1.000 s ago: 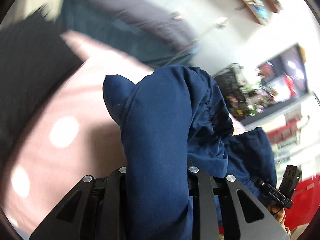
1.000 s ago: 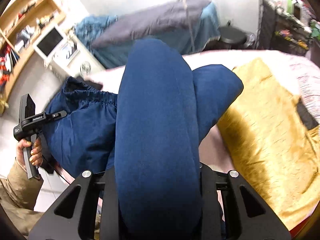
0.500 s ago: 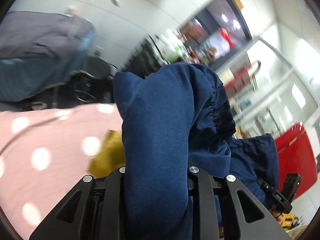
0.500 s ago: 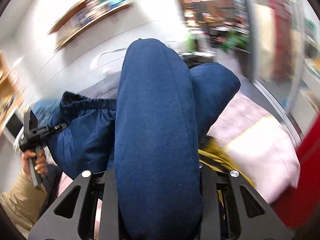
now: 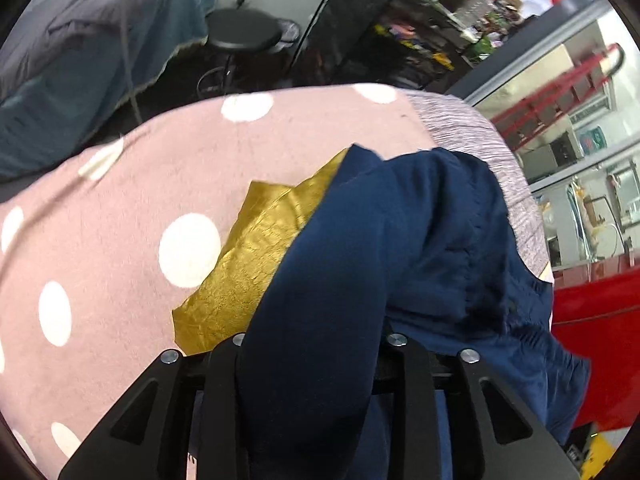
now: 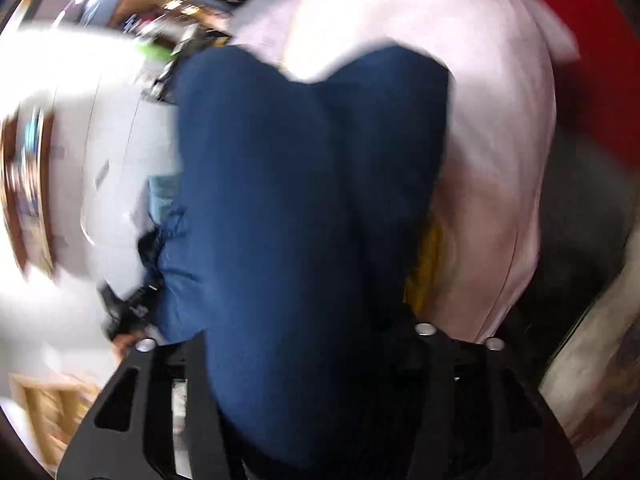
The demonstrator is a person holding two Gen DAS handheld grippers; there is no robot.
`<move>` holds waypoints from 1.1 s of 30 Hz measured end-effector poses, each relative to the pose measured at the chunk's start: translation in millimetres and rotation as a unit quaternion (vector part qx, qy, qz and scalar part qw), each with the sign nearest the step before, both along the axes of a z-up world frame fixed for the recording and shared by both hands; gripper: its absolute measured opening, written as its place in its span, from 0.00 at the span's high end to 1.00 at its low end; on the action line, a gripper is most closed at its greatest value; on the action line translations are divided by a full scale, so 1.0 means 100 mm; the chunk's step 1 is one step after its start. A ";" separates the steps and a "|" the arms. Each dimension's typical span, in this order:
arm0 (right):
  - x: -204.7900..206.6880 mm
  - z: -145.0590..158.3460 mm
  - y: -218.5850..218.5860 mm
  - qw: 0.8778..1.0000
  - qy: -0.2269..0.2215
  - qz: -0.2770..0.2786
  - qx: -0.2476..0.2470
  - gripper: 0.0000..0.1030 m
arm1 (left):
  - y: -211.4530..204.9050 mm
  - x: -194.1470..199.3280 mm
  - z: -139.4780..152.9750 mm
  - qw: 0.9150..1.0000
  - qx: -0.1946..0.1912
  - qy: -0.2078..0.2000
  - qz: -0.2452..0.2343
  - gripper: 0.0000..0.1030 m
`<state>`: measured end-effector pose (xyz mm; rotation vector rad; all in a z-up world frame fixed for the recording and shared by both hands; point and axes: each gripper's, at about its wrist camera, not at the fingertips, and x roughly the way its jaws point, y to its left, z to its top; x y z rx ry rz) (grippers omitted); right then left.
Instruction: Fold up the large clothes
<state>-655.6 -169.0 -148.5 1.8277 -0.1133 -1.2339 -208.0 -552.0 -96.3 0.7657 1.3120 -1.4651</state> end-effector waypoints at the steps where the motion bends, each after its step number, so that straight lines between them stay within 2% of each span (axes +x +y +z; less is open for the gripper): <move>1: -0.02 -0.07 -0.01 1.000 0.003 0.004 0.009 0.38 | -0.03 -0.04 -0.04 1.000 0.007 -0.011 0.003 0.57; 2: -0.03 -0.10 -0.02 1.000 0.014 0.008 0.014 0.32 | -0.04 -0.06 -0.08 1.000 0.016 -0.024 0.008 0.49; 3: -0.02 -0.12 -0.04 0.999 0.030 0.016 0.020 0.29 | -0.01 -0.08 -0.12 0.999 0.024 -0.036 0.015 0.37; 4: 0.01 -0.14 -0.07 0.999 0.039 0.025 0.027 0.28 | -0.02 -0.10 -0.13 0.999 0.025 -0.040 0.019 0.35; 5: 0.01 -0.17 -0.07 0.998 0.042 0.028 0.032 0.24 | 0.00 -0.13 -0.11 0.999 0.021 -0.042 0.021 0.35; 9: -0.06 -0.22 0.01 0.998 0.034 0.030 0.033 0.22 | 0.11 -0.19 0.07 0.998 -0.003 -0.055 0.018 0.33; 13: -0.17 -0.24 -0.02 0.997 0.042 0.041 0.043 0.22 | 0.19 -0.03 0.29 0.998 -0.021 -0.012 0.054 0.32; 15: -0.19 -0.13 0.00 0.995 0.069 0.046 0.048 0.22 | 0.26 0.04 0.47 0.997 -0.043 0.001 0.066 0.31; 18: -0.26 0.11 0.06 0.988 0.129 0.053 0.060 0.22 | 0.42 0.07 0.78 0.992 -0.099 -0.017 0.080 0.20; 20: -0.26 0.27 0.07 0.980 0.173 0.064 0.071 0.22 | 0.55 0.05 0.93 0.989 -0.123 -0.028 0.082 0.16; 23: -0.14 0.53 0.02 0.963 0.240 0.083 0.086 0.21 | 0.77 -0.21 1.09 0.987 -0.137 -0.081 0.039 0.15; 28: 0.33 1.02 -0.11 0.926 0.353 0.116 0.062 0.21 | 1.31 -0.90 1.14 0.979 -0.150 -0.108 -0.085 0.10; 31: 0.62 1.25 -0.18 0.909 0.389 0.145 0.031 0.21 | 1.66 -1.29 1.14 0.971 -0.147 -0.119 -0.149 0.06; 33: 0.84 1.34 -0.28 0.900 0.397 0.177 0.020 0.15 | 1.85 -1.51 1.16 0.965 -0.142 -0.136 -0.174 0.06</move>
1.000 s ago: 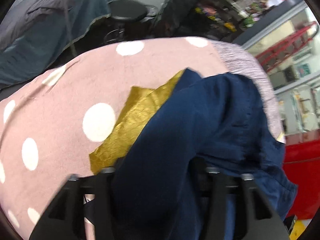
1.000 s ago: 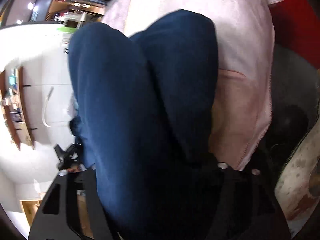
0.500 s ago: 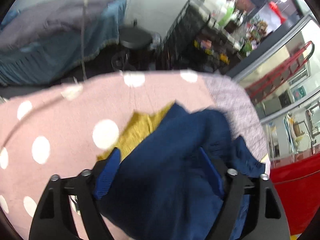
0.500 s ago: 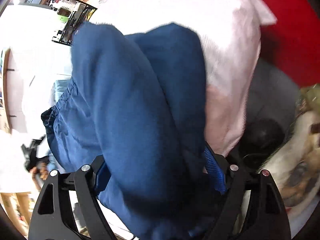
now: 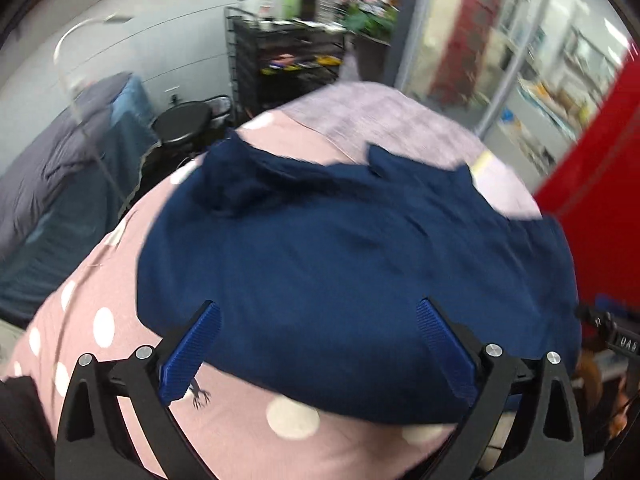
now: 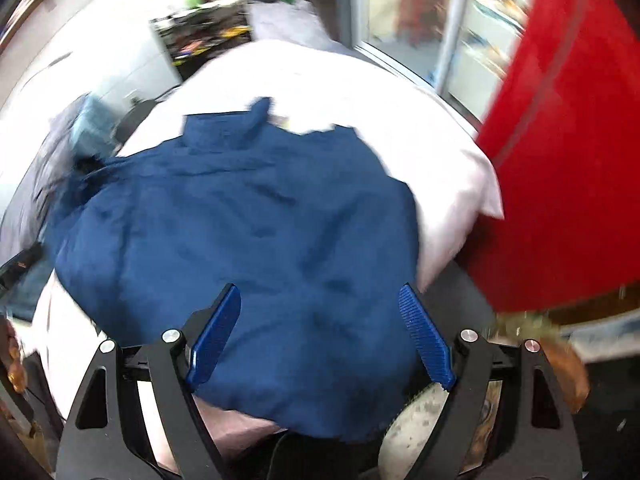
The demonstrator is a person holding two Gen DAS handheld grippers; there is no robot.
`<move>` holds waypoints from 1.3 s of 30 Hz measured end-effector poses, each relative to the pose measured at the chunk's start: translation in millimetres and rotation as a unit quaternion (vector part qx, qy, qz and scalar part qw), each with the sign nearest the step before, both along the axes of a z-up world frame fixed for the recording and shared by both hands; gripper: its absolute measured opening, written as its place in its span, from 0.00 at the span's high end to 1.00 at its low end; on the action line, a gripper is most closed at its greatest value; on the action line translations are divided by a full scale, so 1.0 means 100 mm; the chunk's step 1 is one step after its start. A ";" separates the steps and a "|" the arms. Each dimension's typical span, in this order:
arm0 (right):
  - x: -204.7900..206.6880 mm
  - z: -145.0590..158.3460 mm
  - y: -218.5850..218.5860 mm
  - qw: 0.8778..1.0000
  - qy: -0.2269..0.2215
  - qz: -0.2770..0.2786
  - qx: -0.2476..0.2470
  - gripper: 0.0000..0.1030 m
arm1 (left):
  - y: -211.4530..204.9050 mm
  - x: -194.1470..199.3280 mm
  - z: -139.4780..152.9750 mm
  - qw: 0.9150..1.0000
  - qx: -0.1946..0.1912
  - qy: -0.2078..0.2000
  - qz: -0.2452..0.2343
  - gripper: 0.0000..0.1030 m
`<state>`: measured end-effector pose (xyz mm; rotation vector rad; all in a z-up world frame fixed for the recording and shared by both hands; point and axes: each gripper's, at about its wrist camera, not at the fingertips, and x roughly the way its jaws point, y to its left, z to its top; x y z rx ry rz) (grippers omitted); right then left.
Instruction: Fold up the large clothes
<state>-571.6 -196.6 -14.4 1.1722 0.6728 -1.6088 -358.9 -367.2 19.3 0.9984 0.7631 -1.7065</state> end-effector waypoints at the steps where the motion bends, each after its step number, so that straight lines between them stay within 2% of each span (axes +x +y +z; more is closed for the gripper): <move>1: 0.12 0.02 -0.03 1.000 0.004 0.019 0.002 0.14 | 0.06 -0.05 -0.01 1.000 0.000 -0.007 -0.006 0.06; 5: 0.52 0.01 0.00 0.996 0.003 0.083 0.014 0.14 | 0.28 -0.17 -0.03 0.998 0.006 -0.055 -0.011 0.06; 9: 0.75 -0.08 0.10 0.993 0.006 0.111 0.037 0.14 | 0.37 -0.11 -0.12 0.997 0.050 -0.064 -0.009 0.06; 15: 0.80 -0.20 0.21 0.991 0.017 0.114 0.063 0.14 | 0.57 -0.08 -0.18 0.994 0.051 -0.099 -0.009 0.06; 23: 0.86 -0.23 0.30 0.991 0.019 0.117 0.067 0.14 | 0.68 -0.11 -0.17 0.991 0.045 -0.125 -0.002 0.06; 25: 0.88 -0.22 0.32 0.991 0.021 0.117 0.065 0.14 | 0.69 -0.11 -0.18 0.991 0.050 -0.126 -0.004 0.06; 29: 0.86 -0.20 0.34 0.992 0.022 0.111 0.062 0.14 | 0.71 -0.09 -0.17 0.993 0.058 -0.102 -0.008 0.06; 39: 0.84 -0.18 0.31 0.993 0.023 0.103 0.058 0.14 | 0.74 -0.09 -0.17 0.991 0.054 -0.120 -0.013 0.06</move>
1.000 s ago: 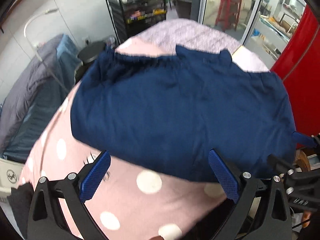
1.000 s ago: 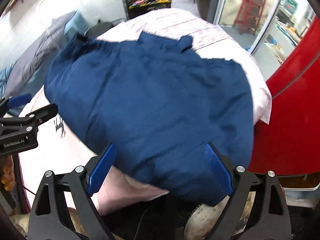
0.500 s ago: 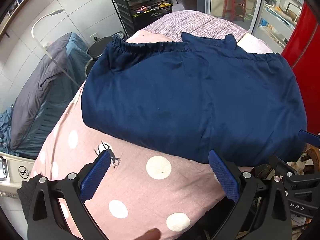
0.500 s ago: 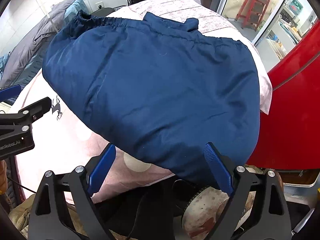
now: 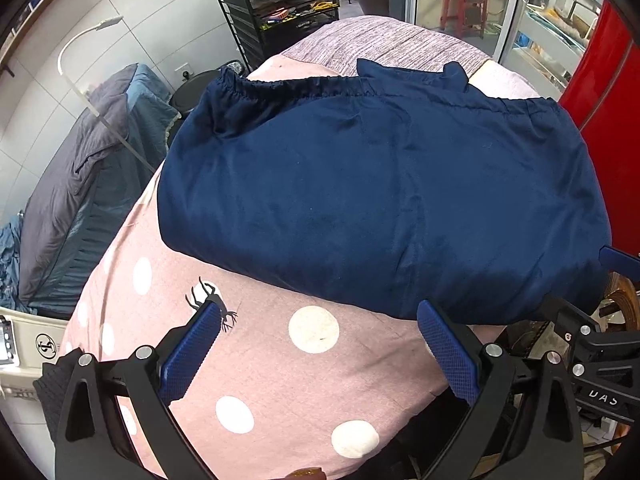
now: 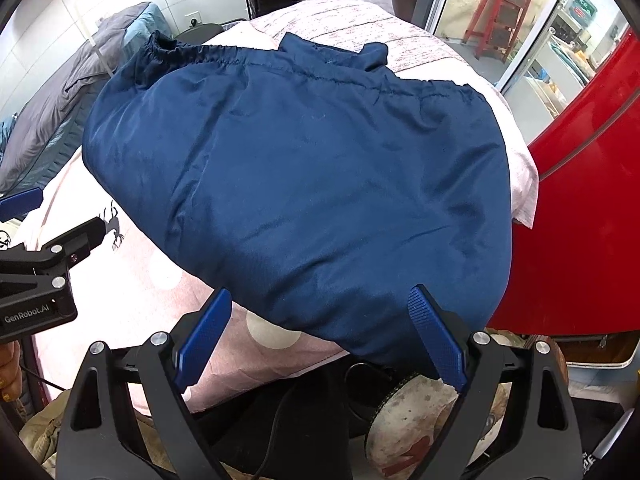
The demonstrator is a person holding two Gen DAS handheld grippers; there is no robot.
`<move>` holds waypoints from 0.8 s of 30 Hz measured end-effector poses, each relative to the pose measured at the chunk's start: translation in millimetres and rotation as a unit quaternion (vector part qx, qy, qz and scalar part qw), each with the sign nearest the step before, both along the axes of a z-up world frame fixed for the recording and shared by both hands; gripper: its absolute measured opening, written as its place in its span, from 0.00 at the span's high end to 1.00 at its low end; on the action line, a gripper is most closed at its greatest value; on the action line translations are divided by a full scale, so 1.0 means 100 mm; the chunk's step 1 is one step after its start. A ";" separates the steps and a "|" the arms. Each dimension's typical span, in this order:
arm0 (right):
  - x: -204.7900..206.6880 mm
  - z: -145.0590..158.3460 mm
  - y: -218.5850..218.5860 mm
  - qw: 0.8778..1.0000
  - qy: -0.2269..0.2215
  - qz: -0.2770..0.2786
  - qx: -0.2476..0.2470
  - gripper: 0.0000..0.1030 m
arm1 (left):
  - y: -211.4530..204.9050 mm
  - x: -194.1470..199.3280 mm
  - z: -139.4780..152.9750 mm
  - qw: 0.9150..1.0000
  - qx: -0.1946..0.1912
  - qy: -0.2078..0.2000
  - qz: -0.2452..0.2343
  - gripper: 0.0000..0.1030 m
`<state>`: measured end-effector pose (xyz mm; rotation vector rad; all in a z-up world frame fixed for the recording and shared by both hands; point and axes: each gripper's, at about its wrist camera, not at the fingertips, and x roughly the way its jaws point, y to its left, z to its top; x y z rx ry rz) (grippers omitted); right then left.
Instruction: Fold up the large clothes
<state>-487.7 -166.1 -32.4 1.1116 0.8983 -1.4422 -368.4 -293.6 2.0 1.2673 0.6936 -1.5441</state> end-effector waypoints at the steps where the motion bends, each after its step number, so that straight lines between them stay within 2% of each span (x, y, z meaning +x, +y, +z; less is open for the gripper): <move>1: 0.01 0.00 -0.01 1.000 0.001 0.000 0.000 0.14 | 0.00 0.00 0.00 1.000 0.001 0.002 0.000 0.06; 24: -0.01 0.00 -0.07 1.000 0.004 -0.007 0.001 0.14 | -0.10 -0.02 -0.01 1.000 0.013 0.012 -0.009 0.06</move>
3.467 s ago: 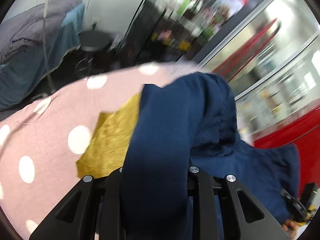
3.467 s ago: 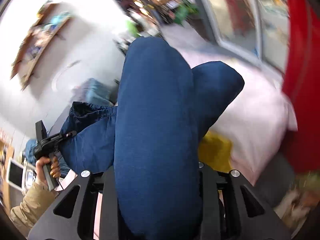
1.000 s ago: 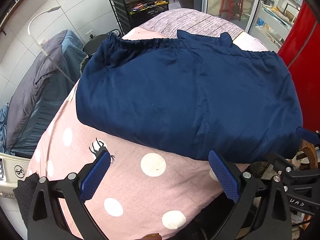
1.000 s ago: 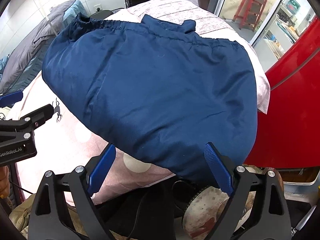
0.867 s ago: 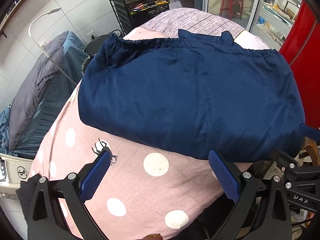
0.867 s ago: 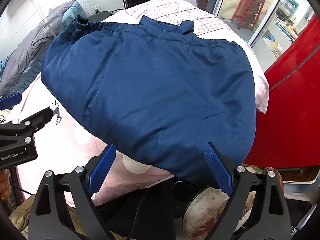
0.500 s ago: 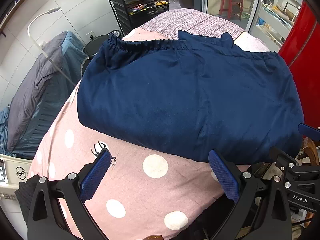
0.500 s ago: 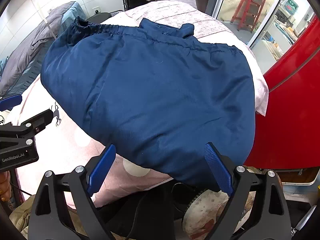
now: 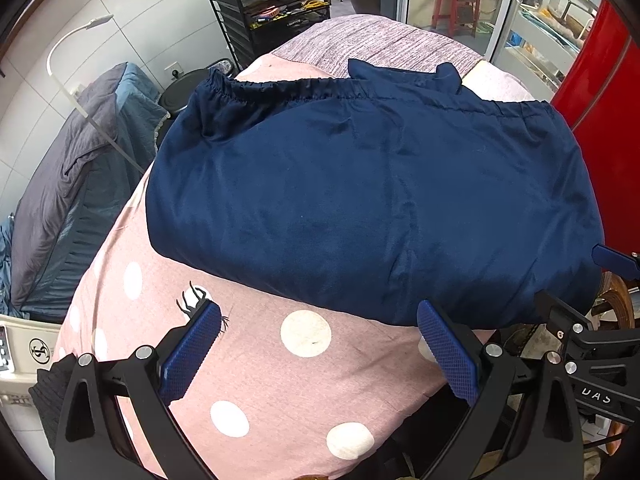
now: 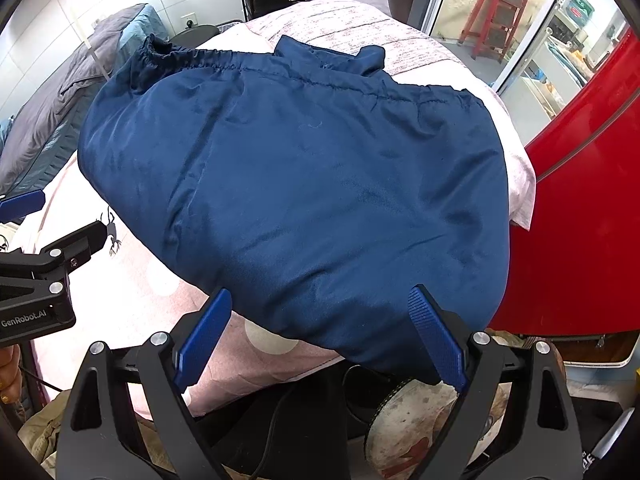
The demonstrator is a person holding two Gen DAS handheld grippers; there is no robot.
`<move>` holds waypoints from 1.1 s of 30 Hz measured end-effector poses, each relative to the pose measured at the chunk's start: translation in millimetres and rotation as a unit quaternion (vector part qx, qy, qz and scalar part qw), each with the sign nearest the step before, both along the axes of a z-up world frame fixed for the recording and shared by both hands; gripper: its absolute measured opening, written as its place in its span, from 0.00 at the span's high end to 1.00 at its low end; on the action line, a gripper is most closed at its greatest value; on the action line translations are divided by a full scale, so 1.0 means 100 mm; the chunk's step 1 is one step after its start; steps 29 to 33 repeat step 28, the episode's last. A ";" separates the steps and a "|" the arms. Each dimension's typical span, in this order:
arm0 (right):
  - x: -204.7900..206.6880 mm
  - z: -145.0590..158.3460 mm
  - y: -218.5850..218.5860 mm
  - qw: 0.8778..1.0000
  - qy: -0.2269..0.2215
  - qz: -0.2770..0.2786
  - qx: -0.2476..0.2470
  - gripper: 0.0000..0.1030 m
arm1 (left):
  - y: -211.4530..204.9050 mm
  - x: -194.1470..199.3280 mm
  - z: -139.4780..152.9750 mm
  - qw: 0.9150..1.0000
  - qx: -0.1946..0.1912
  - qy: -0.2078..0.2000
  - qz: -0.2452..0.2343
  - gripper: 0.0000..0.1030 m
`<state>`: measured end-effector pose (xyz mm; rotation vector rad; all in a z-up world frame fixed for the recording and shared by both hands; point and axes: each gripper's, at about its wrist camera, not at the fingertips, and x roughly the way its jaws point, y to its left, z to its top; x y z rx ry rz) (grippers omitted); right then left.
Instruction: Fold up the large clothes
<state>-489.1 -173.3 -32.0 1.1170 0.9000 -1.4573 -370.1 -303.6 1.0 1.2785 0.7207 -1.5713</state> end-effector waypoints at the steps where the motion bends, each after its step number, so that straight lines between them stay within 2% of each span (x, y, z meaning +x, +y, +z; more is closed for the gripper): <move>1: 0.00 0.00 0.00 1.000 0.000 0.000 0.000 0.14 | 0.00 0.00 0.00 1.000 0.001 0.000 0.000 0.06; 8: 0.00 -0.02 0.00 1.000 0.001 0.001 0.003 0.14 | -0.02 0.01 0.01 1.000 -0.002 0.018 -0.001 0.06; 11: 0.00 -0.02 0.00 1.000 0.002 0.000 0.002 0.14 | 0.01 0.01 0.06 0.999 -0.030 0.031 0.000 0.06; 14: -0.01 -0.02 0.01 1.000 0.002 -0.004 0.003 0.14 | 0.05 -0.01 0.10 0.998 -0.058 0.022 -0.001 0.06; 17: -0.02 -0.02 0.02 1.000 0.002 -0.007 0.002 0.14 | 0.04 -0.04 0.08 0.998 -0.051 0.020 -0.003 0.06; 21: -0.03 -0.02 0.04 1.000 0.002 -0.010 0.000 0.14 | -0.01 -0.06 0.04 1.000 -0.019 0.018 0.004 0.06; 28: -0.04 -0.02 0.06 1.000 0.001 -0.010 0.001 0.14 | -0.02 -0.04 -0.01 1.000 0.001 0.006 0.012 0.06; 33: -0.04 -0.02 0.06 1.000 0.001 -0.010 0.001 0.14 | -0.02 -0.04 -0.01 1.000 0.001 0.006 0.012 0.06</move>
